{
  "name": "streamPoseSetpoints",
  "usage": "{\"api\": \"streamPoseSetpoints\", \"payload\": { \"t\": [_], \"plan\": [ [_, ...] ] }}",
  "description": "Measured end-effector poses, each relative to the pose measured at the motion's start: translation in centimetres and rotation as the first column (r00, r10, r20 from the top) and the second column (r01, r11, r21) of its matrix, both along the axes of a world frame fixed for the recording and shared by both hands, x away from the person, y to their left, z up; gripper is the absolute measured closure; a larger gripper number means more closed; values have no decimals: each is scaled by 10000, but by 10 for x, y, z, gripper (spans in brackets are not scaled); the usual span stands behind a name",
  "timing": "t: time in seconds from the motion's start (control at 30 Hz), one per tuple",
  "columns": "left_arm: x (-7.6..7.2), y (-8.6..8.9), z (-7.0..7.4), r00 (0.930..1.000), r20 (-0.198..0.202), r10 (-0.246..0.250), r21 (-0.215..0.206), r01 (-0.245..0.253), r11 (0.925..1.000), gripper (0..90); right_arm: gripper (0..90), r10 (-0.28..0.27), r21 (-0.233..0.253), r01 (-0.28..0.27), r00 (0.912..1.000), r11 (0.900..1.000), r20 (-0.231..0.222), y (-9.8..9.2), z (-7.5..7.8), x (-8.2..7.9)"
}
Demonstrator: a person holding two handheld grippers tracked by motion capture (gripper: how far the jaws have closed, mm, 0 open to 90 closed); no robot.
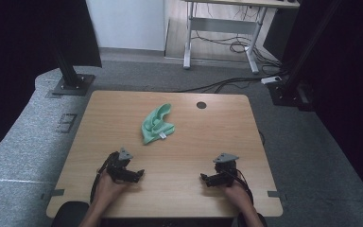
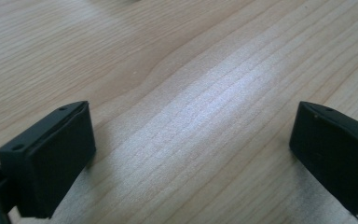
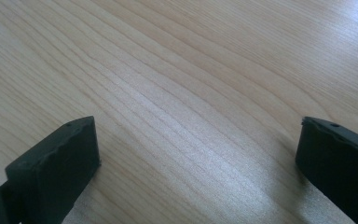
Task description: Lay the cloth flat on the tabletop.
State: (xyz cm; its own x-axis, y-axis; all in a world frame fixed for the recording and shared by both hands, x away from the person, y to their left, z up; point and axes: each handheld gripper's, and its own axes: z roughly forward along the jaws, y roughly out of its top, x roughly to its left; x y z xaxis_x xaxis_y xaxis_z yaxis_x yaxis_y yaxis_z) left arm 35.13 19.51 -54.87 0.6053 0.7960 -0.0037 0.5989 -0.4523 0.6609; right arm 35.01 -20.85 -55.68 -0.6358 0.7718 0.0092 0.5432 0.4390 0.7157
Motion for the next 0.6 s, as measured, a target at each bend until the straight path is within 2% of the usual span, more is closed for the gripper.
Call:
{"api": "streamPoseSetpoints", "payload": {
  "t": [0.6],
  "plan": [
    [1, -1, 0, 10000, -3, -3, -33, 3, 10000, 13, 0, 7, 1, -7, 10000, 10000, -7, 0, 0, 0]
  ]
}}
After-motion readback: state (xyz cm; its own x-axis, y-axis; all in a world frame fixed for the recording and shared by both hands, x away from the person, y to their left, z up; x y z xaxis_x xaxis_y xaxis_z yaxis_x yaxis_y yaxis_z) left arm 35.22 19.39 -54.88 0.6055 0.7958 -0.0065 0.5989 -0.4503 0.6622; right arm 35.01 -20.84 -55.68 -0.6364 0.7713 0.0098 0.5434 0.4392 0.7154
